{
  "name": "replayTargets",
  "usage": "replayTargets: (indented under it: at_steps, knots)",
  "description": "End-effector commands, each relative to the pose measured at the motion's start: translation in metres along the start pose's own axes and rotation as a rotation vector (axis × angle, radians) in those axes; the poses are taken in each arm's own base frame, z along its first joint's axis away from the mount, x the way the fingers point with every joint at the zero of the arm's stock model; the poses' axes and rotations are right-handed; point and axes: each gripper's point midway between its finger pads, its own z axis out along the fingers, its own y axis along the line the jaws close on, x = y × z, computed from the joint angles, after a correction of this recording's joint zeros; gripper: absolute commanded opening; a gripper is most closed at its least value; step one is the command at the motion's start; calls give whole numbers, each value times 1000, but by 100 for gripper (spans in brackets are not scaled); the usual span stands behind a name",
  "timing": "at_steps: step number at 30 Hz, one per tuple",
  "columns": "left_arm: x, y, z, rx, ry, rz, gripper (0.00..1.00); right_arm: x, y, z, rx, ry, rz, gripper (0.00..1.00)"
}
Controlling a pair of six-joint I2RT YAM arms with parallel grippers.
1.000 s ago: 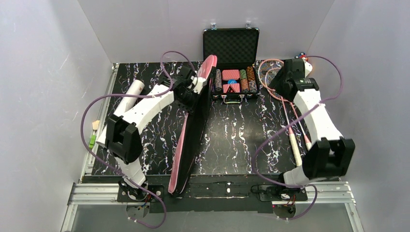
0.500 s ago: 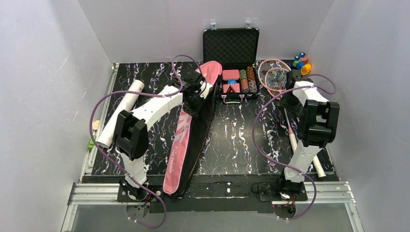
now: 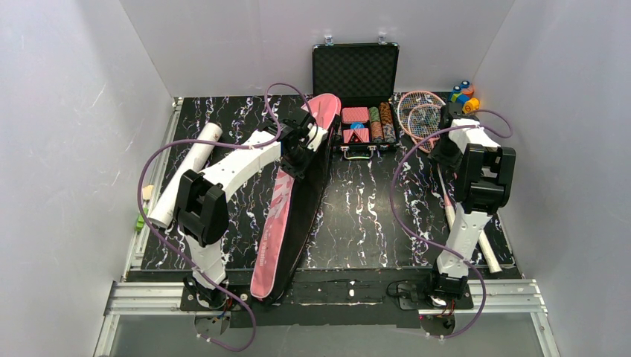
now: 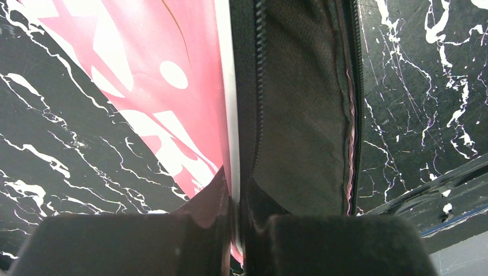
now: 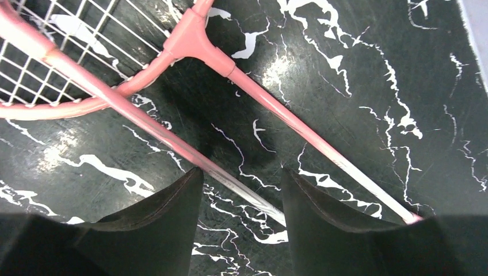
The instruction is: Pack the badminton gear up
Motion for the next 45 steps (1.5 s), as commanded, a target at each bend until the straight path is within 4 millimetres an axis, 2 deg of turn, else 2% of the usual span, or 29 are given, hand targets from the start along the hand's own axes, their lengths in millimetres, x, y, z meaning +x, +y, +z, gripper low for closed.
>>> replayTargets:
  at_steps: [1, 7, 14, 19, 23, 29, 33, 35, 38, 42, 45]
  knots:
    - [-18, 5, -32, -24, -103, 27, 0, -5, 3, -3, -20, 1, 18, 59]
    - [-15, 8, -33, -41, -109, 30, 0, -1, 12, 0, -56, 34, 24, 56]
    - [-13, 10, -35, -49, -109, 46, 0, 13, 29, -2, -108, 72, 35, 33]
    - [-11, 10, -32, -53, -101, 41, 0, 18, 39, -9, -128, 38, 0, 19]
    - [-10, 10, -32, -52, -98, 40, 0, 17, 47, -25, -182, -30, -12, 1]
    - [-7, 16, -30, -80, -89, 43, 0, 22, 59, -57, -215, -114, -72, 1]
    - [-6, 19, -29, -97, -87, 47, 0, 34, 64, -91, -270, -152, -80, 1]
    - [-5, 17, -28, -87, -85, 63, 0, 54, 68, -107, -339, -108, -88, 1]
    - [-5, 15, -26, -70, -98, 72, 0, 95, 69, -130, -430, -43, -119, 1]
    - [-5, 17, -24, -79, -93, 72, 0, 162, 62, -159, -506, -26, -254, 1]
    - [-9, 19, -24, -86, -100, 79, 0, 217, 50, -174, -529, 3, -372, 1]
